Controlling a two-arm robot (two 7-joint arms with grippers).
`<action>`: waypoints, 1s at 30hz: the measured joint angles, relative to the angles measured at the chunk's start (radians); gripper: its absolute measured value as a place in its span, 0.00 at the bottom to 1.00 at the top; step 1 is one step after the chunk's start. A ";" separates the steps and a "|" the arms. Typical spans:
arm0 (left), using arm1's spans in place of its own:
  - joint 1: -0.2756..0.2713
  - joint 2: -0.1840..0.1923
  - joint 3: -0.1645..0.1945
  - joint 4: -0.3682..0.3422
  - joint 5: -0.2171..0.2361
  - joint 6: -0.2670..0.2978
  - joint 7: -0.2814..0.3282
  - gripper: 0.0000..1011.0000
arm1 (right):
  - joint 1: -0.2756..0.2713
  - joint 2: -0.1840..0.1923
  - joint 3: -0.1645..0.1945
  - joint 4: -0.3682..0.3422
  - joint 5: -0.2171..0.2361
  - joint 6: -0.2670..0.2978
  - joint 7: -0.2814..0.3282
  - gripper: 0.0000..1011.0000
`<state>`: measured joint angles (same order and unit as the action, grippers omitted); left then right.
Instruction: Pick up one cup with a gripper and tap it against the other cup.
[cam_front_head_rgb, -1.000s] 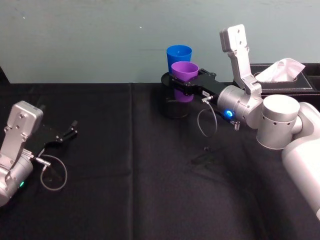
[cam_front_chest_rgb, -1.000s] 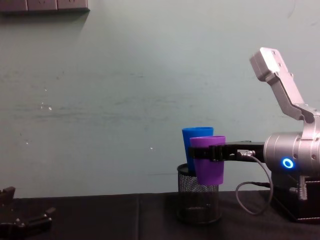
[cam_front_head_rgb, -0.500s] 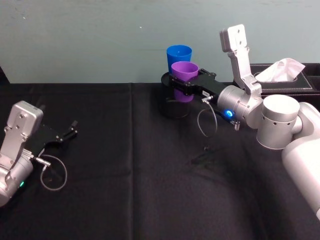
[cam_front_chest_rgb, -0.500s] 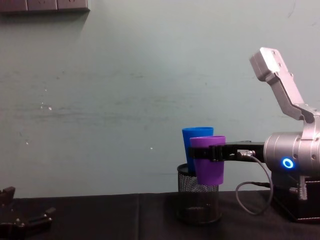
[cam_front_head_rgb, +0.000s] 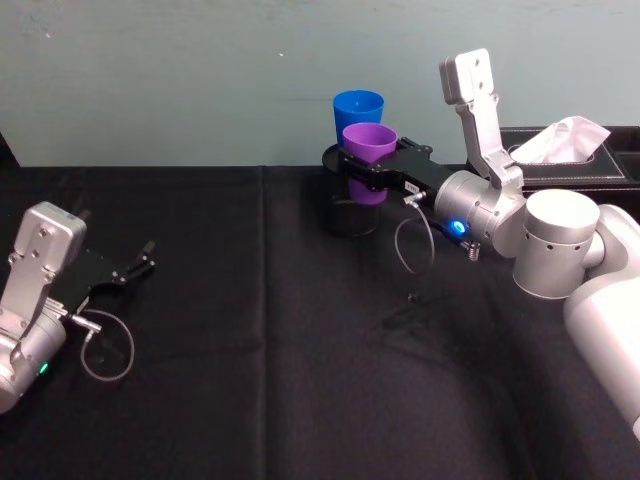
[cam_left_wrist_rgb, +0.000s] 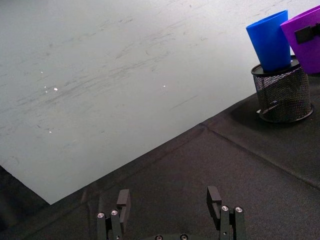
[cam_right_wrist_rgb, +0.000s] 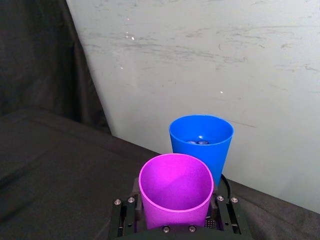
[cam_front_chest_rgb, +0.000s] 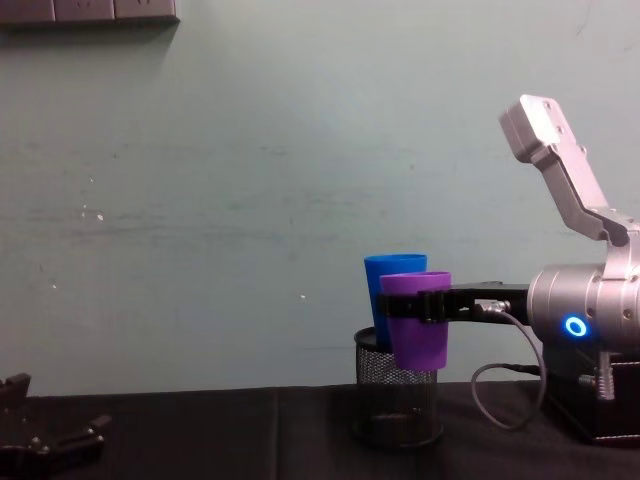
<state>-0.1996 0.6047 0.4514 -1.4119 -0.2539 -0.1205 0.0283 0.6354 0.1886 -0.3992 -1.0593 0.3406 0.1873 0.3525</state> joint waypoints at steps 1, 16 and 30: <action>0.000 0.000 0.000 0.000 0.000 0.000 0.000 0.99 | 0.000 0.000 0.000 0.000 0.000 0.000 0.000 0.72; 0.000 0.000 0.000 0.000 0.000 0.000 0.000 0.99 | 0.000 0.000 0.000 0.000 0.000 0.000 0.000 0.72; 0.000 0.000 0.000 0.000 0.000 0.000 0.000 0.99 | 0.000 0.000 0.000 0.000 0.000 0.000 0.000 0.72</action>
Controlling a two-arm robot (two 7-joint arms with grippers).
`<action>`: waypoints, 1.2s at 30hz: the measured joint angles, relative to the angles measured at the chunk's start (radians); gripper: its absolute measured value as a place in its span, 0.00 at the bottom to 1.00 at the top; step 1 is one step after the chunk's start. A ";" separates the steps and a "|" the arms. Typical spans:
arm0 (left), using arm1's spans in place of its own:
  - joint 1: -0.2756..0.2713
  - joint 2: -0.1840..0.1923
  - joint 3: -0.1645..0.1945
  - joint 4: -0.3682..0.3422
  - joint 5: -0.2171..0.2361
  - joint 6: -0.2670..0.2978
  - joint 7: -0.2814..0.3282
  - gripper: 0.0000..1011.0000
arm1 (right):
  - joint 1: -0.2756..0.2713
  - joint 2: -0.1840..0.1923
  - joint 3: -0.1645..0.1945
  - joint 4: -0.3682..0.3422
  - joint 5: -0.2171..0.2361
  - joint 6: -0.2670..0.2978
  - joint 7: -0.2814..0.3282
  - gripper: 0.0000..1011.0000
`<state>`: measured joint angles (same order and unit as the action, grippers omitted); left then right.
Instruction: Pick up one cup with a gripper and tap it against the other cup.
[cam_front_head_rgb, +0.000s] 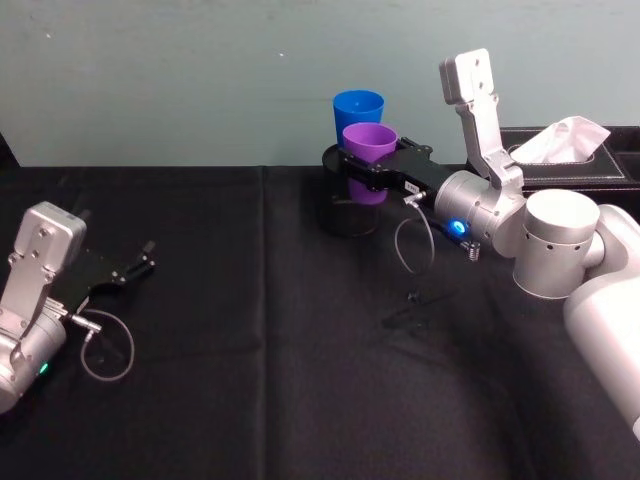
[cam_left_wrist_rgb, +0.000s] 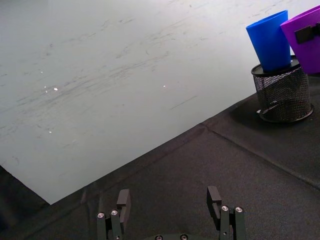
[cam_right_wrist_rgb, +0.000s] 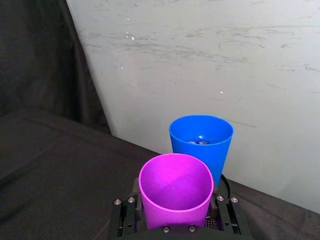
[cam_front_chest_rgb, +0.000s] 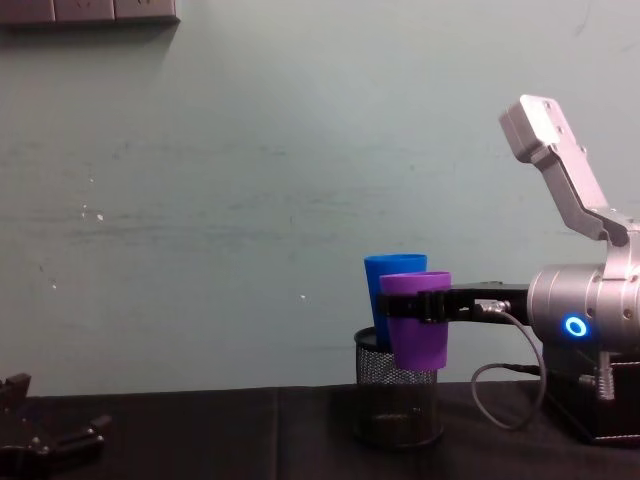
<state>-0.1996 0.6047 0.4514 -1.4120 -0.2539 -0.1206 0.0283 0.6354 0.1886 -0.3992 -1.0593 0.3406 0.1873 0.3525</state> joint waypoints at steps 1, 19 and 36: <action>0.000 0.000 0.000 0.000 0.000 0.000 0.000 0.99 | 0.000 0.000 0.000 0.000 0.000 0.000 0.000 0.72; 0.000 0.000 0.000 0.000 0.000 0.000 0.000 0.99 | 0.000 0.000 0.000 0.000 0.000 0.000 0.000 0.72; 0.000 0.000 0.000 0.000 0.000 0.000 0.000 0.99 | 0.000 0.000 0.000 0.000 0.000 0.000 0.000 0.72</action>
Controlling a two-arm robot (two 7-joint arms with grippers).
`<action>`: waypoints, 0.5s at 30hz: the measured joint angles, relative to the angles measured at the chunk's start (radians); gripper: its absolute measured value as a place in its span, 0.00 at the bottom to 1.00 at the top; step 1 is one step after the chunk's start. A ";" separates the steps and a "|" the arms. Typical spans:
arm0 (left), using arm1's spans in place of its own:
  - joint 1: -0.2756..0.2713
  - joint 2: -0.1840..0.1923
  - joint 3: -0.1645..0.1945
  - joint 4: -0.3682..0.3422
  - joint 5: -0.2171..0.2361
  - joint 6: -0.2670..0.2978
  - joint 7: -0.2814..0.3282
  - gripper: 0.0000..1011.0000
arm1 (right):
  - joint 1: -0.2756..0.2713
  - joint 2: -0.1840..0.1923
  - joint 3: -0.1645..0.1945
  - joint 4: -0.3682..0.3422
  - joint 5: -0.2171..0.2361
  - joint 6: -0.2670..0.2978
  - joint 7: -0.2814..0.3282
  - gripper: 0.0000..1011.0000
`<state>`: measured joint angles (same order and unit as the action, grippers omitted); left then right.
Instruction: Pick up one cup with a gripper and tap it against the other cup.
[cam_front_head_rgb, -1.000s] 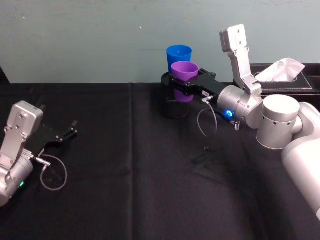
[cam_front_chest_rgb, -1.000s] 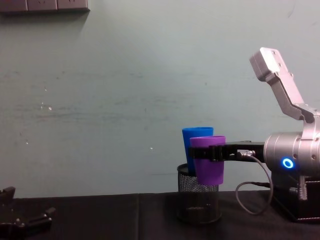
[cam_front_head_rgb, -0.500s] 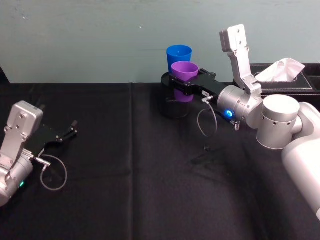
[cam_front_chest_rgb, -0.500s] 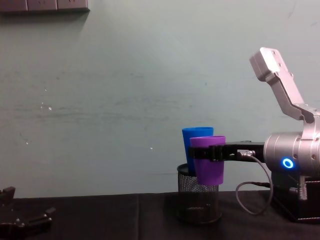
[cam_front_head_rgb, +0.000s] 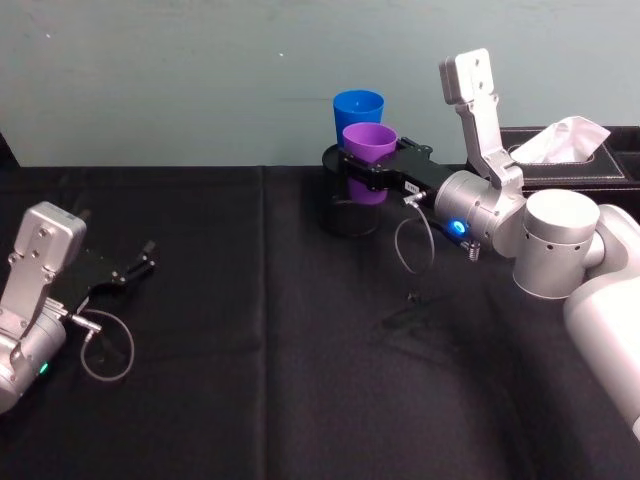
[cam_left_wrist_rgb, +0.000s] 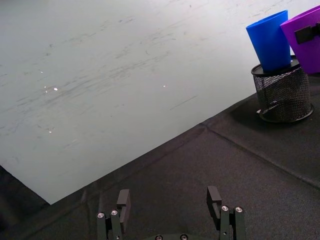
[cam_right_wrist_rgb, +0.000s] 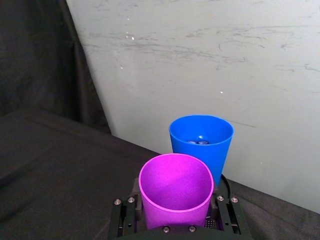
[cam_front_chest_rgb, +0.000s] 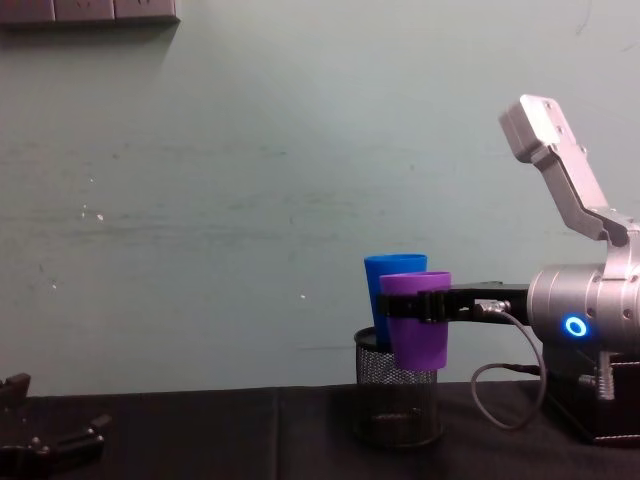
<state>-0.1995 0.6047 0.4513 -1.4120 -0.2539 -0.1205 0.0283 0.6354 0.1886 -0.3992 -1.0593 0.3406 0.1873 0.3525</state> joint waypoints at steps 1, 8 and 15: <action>0.000 0.000 0.000 0.000 0.000 0.000 0.000 0.99 | 0.000 0.000 0.000 0.000 0.000 0.000 0.000 0.72; 0.000 0.000 0.000 0.000 0.000 0.000 0.000 0.99 | 0.000 0.000 0.000 0.000 0.000 0.000 0.000 0.72; 0.000 0.000 0.000 0.000 0.000 0.000 0.000 0.99 | 0.000 0.000 0.000 0.000 0.000 0.000 0.000 0.72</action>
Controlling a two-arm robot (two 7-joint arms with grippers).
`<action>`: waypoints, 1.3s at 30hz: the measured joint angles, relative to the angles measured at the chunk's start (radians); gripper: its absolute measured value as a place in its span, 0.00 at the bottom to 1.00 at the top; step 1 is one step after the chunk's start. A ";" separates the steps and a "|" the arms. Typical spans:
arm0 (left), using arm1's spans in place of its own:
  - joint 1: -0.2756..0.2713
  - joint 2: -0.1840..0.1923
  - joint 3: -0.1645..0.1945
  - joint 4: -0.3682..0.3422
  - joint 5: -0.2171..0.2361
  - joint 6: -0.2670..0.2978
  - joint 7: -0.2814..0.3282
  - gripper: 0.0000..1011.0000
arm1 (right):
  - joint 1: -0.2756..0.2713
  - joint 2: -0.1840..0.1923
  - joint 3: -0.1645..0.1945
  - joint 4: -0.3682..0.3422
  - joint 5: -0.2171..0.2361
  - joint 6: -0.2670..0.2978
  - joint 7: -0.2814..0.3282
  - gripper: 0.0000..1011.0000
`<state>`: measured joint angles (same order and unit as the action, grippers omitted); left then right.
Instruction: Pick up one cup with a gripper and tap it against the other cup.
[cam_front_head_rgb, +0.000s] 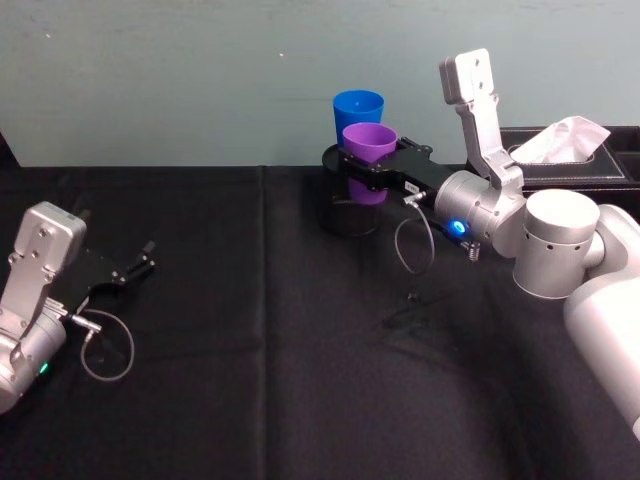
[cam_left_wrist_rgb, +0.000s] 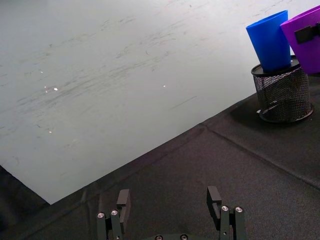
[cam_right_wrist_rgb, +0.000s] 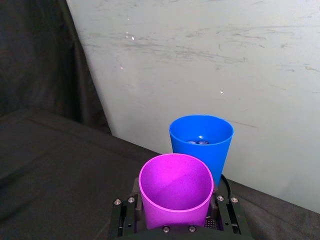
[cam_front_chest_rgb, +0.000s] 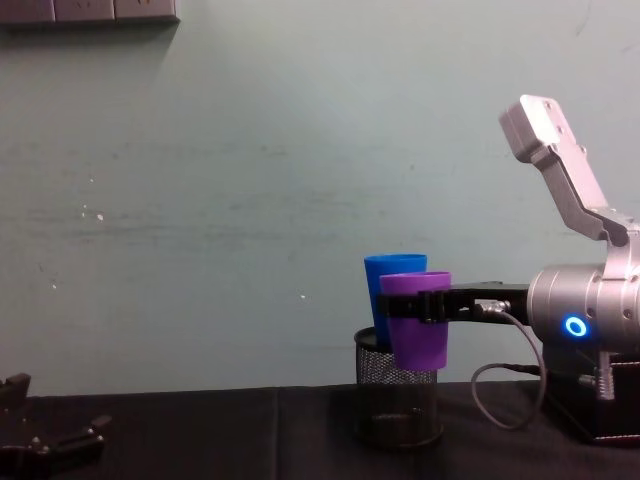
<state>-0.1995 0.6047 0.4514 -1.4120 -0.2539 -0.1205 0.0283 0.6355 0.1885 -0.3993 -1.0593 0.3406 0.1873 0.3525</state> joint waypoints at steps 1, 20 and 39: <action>0.000 0.000 0.000 0.000 0.000 0.000 0.000 0.99 | 0.000 0.000 0.000 0.000 0.000 0.000 0.000 0.72; 0.000 0.000 0.000 0.000 0.000 0.000 0.000 0.99 | -0.001 0.000 0.001 -0.001 0.000 0.000 0.000 0.72; 0.000 0.000 0.000 0.000 0.000 0.000 0.000 0.99 | -0.308 0.147 0.012 -0.330 -0.012 -0.014 0.005 0.72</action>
<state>-0.1995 0.6047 0.4514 -1.4120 -0.2540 -0.1206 0.0283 0.3276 0.3358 -0.3874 -1.3892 0.3291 0.1732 0.3577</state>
